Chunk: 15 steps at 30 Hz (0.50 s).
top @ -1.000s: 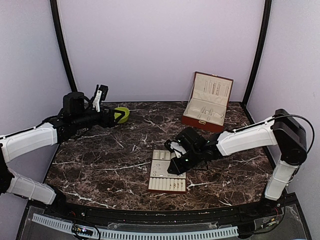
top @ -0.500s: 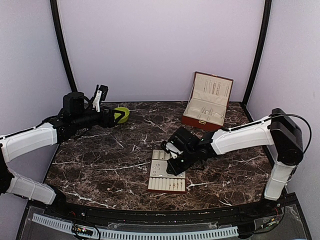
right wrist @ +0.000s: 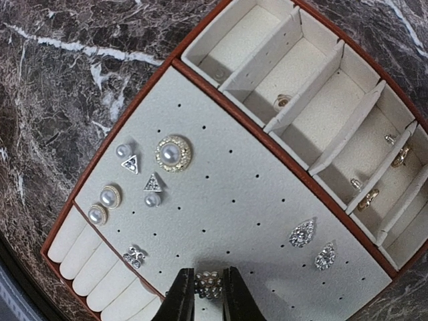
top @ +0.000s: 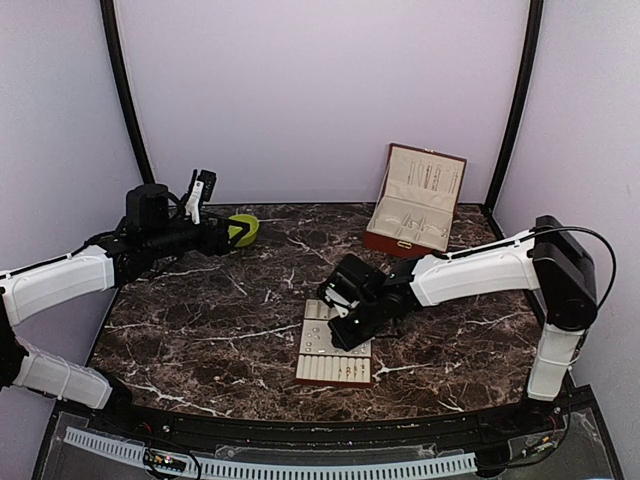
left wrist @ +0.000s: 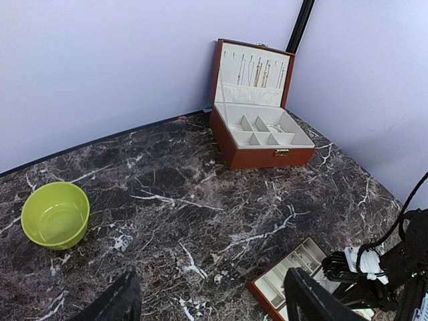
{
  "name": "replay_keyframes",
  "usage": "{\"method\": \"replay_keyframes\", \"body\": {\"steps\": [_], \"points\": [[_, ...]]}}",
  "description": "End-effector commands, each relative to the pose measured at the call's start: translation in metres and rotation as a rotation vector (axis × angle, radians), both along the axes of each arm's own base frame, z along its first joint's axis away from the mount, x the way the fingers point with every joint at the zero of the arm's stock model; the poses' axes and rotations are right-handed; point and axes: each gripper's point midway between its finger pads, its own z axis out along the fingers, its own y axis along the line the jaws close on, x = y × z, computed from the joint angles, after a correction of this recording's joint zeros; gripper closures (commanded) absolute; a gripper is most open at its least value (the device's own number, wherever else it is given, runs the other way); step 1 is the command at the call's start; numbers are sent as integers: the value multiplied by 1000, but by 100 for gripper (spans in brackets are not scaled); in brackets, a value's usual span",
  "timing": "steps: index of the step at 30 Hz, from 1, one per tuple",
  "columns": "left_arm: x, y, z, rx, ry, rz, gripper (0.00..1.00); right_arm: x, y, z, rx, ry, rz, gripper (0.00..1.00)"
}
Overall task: Organize the mixed jewelry
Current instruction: Insert the earring into the earring holder.
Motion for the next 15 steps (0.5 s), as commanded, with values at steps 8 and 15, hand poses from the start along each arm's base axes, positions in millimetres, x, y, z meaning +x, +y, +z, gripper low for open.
{"method": "replay_keyframes", "body": {"steps": [8,15], "points": [[-4,5,11,-7,-34,11,24,-5,5,-8,-1,33,-26,73],[-4,5,12,-2,-39,14,24,5,4,6,19,-7,-66,62]]}}
